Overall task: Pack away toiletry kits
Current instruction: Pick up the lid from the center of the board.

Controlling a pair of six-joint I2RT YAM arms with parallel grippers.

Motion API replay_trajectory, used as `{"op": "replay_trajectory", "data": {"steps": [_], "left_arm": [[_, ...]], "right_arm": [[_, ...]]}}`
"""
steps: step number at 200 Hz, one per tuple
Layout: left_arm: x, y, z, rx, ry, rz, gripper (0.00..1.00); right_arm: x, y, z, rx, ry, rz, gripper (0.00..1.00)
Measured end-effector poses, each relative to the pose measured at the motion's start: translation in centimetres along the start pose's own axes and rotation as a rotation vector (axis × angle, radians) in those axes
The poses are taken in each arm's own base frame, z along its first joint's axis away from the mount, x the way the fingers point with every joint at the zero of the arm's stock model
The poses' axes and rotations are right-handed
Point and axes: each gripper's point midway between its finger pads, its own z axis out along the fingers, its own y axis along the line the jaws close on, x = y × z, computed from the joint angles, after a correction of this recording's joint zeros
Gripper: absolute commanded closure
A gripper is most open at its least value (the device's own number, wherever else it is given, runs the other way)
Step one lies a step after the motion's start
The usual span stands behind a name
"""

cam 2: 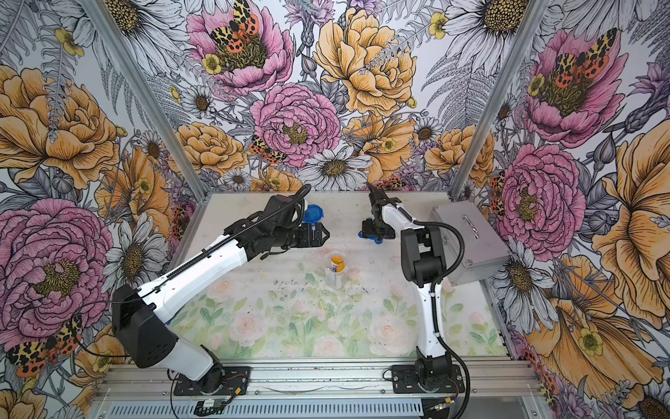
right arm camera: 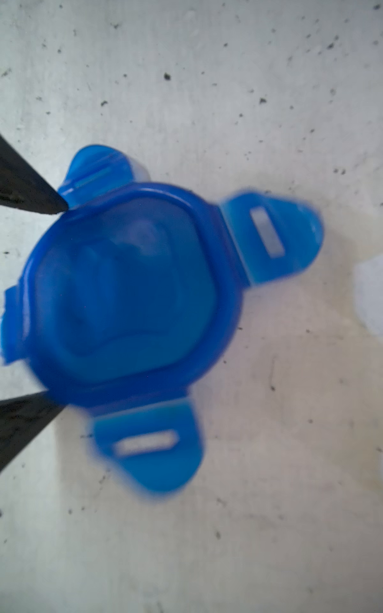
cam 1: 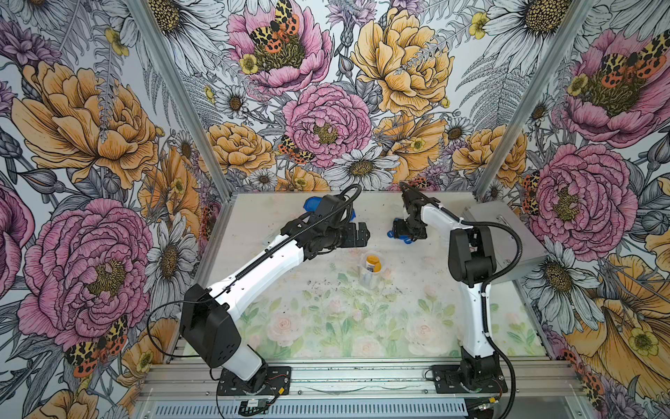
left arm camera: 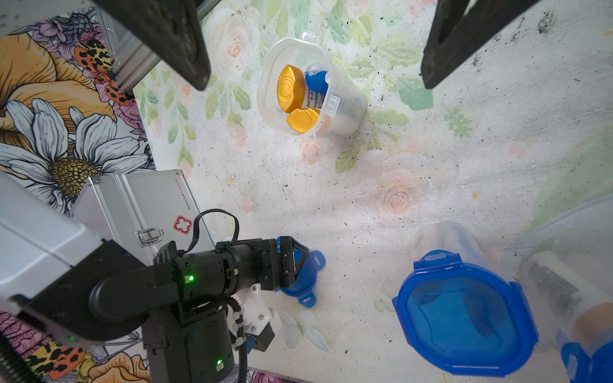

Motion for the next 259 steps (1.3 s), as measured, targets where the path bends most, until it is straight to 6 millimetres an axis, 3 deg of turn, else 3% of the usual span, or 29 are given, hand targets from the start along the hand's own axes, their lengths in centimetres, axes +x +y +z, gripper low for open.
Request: {"op": "replay_trajectory", "data": {"steps": [42,147,259], "left_arm": [[0.7,0.5,0.2,-0.007,0.011,-0.005,0.01],[0.8,0.7,-1.1,-0.001,-0.024,-0.028,0.01],[1.6,1.5,-2.5,-0.008,-0.049,-0.063,0.01]], "right_arm": [[0.4,-0.1,0.0,0.011,0.008,-0.018,0.22],[0.8,-0.2,0.0,0.032,0.014,-0.049,0.59],[1.9,0.4,-0.3,0.028,0.028,-0.078,0.73]]}}
